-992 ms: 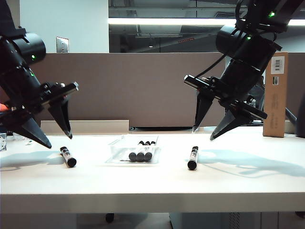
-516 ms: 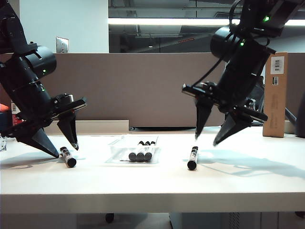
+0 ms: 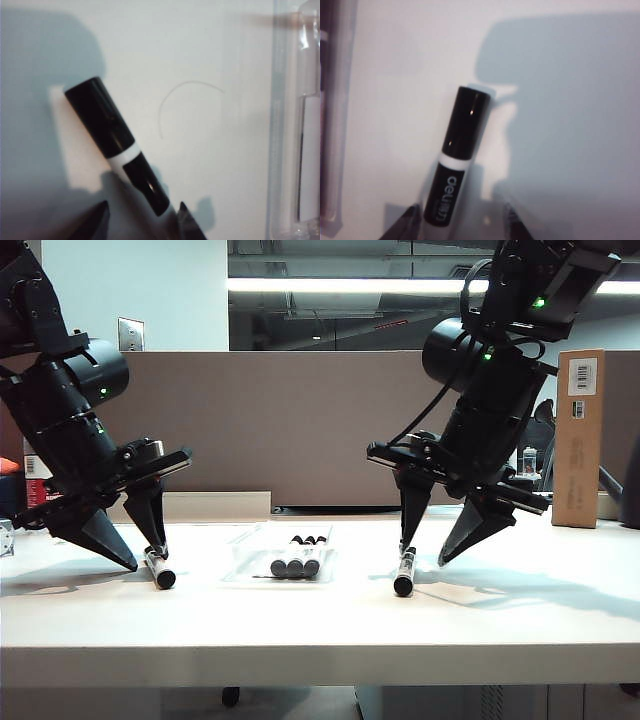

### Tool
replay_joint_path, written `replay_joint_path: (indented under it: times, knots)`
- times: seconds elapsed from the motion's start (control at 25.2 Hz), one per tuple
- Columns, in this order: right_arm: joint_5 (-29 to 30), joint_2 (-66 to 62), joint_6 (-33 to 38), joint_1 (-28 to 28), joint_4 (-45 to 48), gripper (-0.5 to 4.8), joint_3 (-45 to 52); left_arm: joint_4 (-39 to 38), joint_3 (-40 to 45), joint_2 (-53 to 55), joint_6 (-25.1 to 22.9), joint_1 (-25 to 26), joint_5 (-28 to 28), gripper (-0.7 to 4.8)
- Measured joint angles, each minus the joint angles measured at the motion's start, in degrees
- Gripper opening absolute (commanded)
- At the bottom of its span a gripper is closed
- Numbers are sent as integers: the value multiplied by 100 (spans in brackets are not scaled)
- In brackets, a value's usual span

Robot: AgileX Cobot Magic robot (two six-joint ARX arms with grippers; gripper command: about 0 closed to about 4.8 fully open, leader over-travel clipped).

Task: Pick up the markers scattered on the table and put them into the packaging box, making sure the markers fit the shape of the box's grooves.

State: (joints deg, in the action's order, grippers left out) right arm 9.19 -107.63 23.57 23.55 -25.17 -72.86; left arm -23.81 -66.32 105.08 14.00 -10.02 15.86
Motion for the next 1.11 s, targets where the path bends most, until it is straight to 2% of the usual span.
replay_joint_path:
  times: [0.04, 0.16, 0.28, 0.4, 0.48, 0.67, 0.83, 0.95, 1.03, 1.11]
  knots:
    - [-2, -9, 9, 0, 31, 211, 0, -7, -2, 0, -2, -2, -28, 175]
    - [-9, -76, 33, 4, 70, 211, 0, -31, -4, -4, -11, -24, -116, 113]
    - [-20, -101, 33, 39, 90, 211, -2, -79, 0, -2, -7, -31, -186, 112]
    - [-42, -166, 33, 131, 188, 189, -33, -125, -4, -7, -44, -61, -221, 111]
    - [-39, -184, 33, 142, 205, 152, -42, -203, -15, -15, -149, -70, -328, 110]
    - [-136, -229, 35, 140, 238, 134, -52, -404, -28, -48, -509, -83, -573, 15]
    - [-240, -256, 26, 149, 267, 129, -61, -424, -31, -52, -616, -83, -612, 14]
    - [-245, -286, 9, 149, 269, 59, -90, -424, -31, -52, -693, -83, -621, 10]
    - [-256, -313, -85, 149, 271, 54, -98, -424, -31, -52, -730, -83, -629, 14]
    - [-256, -354, -221, 146, 251, 59, -127, -426, -31, -52, -758, -83, -647, 48]
